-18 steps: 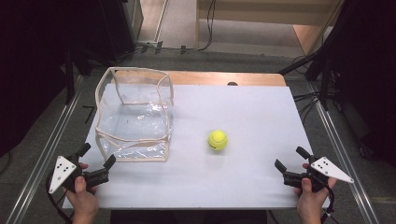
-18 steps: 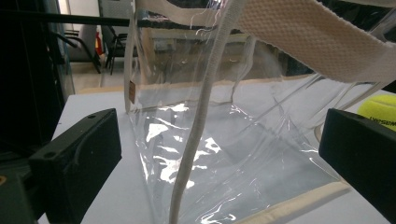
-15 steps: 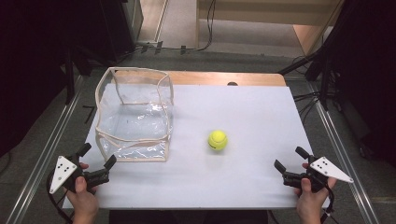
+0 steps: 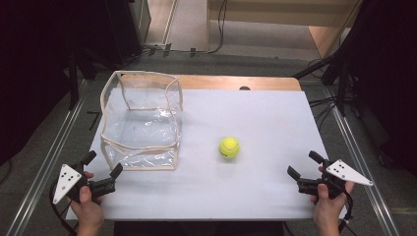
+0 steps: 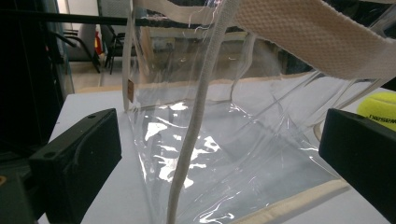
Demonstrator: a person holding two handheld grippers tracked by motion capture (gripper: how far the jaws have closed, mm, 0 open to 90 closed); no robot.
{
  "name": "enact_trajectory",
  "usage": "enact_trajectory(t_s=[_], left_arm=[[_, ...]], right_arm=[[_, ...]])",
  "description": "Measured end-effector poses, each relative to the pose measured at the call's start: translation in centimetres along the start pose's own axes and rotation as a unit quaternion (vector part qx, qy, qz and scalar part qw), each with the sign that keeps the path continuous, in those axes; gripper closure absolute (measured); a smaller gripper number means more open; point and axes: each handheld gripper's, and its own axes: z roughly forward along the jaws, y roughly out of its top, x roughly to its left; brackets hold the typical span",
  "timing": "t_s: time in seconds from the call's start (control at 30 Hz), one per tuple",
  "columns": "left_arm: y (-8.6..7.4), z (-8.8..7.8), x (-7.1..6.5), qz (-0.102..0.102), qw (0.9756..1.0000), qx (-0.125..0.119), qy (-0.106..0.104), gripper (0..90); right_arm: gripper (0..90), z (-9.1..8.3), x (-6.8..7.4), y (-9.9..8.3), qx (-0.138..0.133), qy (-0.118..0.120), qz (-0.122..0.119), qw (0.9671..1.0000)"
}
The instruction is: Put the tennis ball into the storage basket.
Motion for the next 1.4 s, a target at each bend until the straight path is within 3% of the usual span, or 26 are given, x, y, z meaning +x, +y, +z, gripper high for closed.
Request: enact_trajectory(t_s=[0.17,0.33,0.47,0.73,0.93,1.17,1.4], left_arm=[[0.0,0.0,-0.1,0.001,1.0000,0.002,0.000,0.0],[0.0,0.0,-0.2,0.006,1.0000,0.003,-0.003,0.0],[0.0,0.0,-0.2,0.008,0.9999,0.005,-0.004,0.0],[0.0,0.0,-0.2,0.006,1.0000,0.004,-0.005,0.0],[0.0,0.0,-0.1,0.002,0.9999,0.003,-0.010,0.0],[0.0,-0.1,0.0,-0.001,0.9999,0.003,-0.013,0.0],[0.0,-0.1,0.0,-0.001,0.9999,0.002,-0.014,0.0]], right_arm=[[0.0,0.3,0.2,0.8,0.008,0.016,-0.004,0.9998],[0.0,0.9,0.9,2.3,0.020,0.033,-0.023,0.9990],[0.0,2.0,1.9,3.8,0.043,0.043,-0.052,0.9968],[0.0,3.9,2.7,5.4,0.061,0.068,-0.064,0.9938],[0.0,5.7,3.9,6.8,0.088,0.093,-0.080,0.9885],[0.0,7.3,4.8,7.4,0.107,0.103,-0.085,0.9852],[0.0,9.0,5.6,7.8,0.132,0.115,-0.097,0.9798]])
